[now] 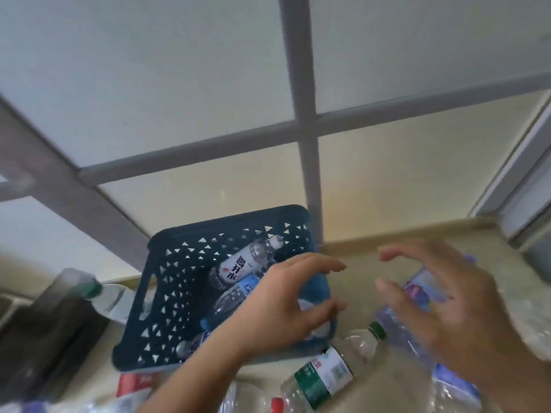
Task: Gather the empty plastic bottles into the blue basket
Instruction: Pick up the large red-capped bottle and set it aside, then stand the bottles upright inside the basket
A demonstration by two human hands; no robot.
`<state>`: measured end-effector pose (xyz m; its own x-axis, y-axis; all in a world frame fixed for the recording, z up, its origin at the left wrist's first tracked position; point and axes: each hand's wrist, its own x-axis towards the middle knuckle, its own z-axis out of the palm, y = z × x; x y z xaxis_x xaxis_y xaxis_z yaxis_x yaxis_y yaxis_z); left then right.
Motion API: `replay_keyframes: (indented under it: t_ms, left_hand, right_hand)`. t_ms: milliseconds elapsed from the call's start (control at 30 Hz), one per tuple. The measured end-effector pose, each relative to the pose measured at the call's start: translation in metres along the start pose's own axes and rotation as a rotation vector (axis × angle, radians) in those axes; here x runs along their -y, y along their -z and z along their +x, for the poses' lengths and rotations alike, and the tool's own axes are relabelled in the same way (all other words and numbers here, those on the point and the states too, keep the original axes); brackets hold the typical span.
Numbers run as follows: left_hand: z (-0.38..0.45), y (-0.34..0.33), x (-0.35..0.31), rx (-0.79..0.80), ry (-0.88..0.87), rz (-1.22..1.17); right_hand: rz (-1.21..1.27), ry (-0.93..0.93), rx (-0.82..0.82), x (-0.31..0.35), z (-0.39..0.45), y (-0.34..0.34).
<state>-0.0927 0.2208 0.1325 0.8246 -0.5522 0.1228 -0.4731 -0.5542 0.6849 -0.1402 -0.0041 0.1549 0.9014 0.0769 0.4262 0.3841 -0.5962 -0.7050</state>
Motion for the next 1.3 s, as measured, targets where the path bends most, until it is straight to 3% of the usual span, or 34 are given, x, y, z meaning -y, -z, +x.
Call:
replay_keyframes:
  t_ms: [100, 167, 300, 400, 600, 900, 1033, 1167, 1233, 1300]
  left_hand:
    - [-0.025, 0.034, 0.059, 0.012, 0.159, 0.070]
    - [-0.030, 0.049, 0.107, 0.139, 0.304, 0.226]
    - [-0.033, 0.048, 0.191, 0.560, 0.564, 0.524]
    - [-0.037, 0.034, 0.230, 0.691, 0.624, 0.546]
    - [-0.037, 0.016, 0.261, 0.633, 0.689, 0.454]
    - [-0.039, 0.042, 0.239, 0.575, 0.650, 0.454]
    - [-0.046, 0.063, 0.204, 0.345, 0.595, 0.353]
    - [-0.046, 0.064, 0.180, 0.070, 0.568, 0.175]
    - [-0.045, 0.069, 0.180, 0.119, 0.580, 0.130]
    - [-0.044, 0.086, 0.184, 0.303, 0.611, 0.067]
  right_hand:
    - [-0.272, 0.080, 0.514, 0.011, 0.005, -0.068]
    - [-0.445, 0.123, 0.694, 0.010, 0.009, -0.095]
    - [-0.620, 0.026, 0.829, 0.016, 0.014, -0.123]
    - [-0.665, -0.069, 0.971, 0.010, 0.015, -0.128]
    - [-0.594, -0.168, 1.010, 0.009, 0.030, -0.134]
    - [-0.730, -0.067, 0.933, 0.012, 0.048, -0.146]
    - [-0.590, 0.126, 0.834, 0.021, 0.079, -0.204]
    - [-0.509, 0.133, 0.963, 0.021, 0.093, -0.279]
    - [-0.583, 0.167, 0.973, 0.019, 0.096, -0.294]
    - [-0.620, 0.252, 0.933, 0.014, 0.096, -0.297]
